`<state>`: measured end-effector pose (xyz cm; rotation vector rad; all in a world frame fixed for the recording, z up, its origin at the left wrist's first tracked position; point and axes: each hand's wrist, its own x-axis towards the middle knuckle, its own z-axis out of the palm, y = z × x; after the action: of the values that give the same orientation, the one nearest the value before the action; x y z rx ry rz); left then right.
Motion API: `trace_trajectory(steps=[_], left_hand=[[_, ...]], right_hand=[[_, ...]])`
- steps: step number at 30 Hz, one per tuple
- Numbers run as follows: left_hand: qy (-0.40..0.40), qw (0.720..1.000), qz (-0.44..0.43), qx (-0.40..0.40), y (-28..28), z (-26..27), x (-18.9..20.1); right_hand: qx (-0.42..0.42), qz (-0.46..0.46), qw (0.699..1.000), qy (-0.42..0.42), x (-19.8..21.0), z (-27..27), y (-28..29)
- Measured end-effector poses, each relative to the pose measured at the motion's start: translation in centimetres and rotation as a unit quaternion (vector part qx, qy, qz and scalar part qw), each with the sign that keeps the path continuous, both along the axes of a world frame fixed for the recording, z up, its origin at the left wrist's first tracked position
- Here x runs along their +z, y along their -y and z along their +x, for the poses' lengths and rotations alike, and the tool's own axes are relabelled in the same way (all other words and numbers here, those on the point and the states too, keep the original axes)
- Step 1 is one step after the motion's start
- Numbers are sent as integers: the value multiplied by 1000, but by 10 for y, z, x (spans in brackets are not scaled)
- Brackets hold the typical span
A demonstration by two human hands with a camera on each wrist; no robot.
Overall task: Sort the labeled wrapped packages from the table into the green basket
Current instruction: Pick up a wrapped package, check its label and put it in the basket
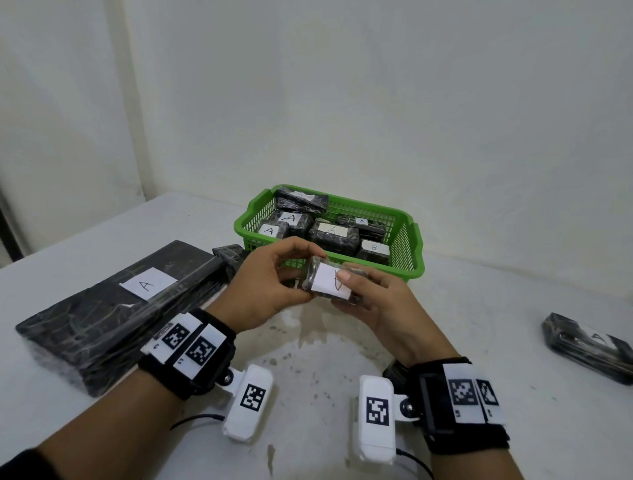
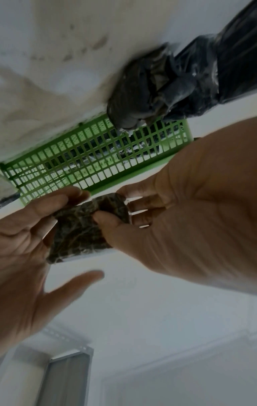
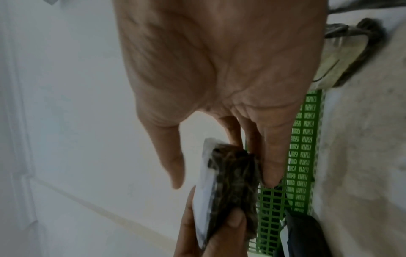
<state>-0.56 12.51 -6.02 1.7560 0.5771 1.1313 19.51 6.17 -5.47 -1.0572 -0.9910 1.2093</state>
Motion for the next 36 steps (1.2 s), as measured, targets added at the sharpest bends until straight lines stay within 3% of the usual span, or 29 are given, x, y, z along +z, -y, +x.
trace_trajectory(steps=[6,12,22,28,32,36], left_hand=[[-18,1000,-5,-25,4,2,1],[24,1000,6,-11,-1,-4,7],[1,999,-8,-39,1,-2,6],[-1,1000,5,-5,-5,-7,8],[-33,996,-47,-71,-4,-8,5],[-37,996,-67,-37,-3,-7,10]], right_hand=[[-92,35,994,52,-9,-7,-1],[-19,46,998,32,-4,-3,0],[-48,43,996,58,-6,-8,-2],[-7,42,999,11,1,-9,2],[-33,75,996,47,0,-2,3],[-9,96,992,76,4,2,7]])
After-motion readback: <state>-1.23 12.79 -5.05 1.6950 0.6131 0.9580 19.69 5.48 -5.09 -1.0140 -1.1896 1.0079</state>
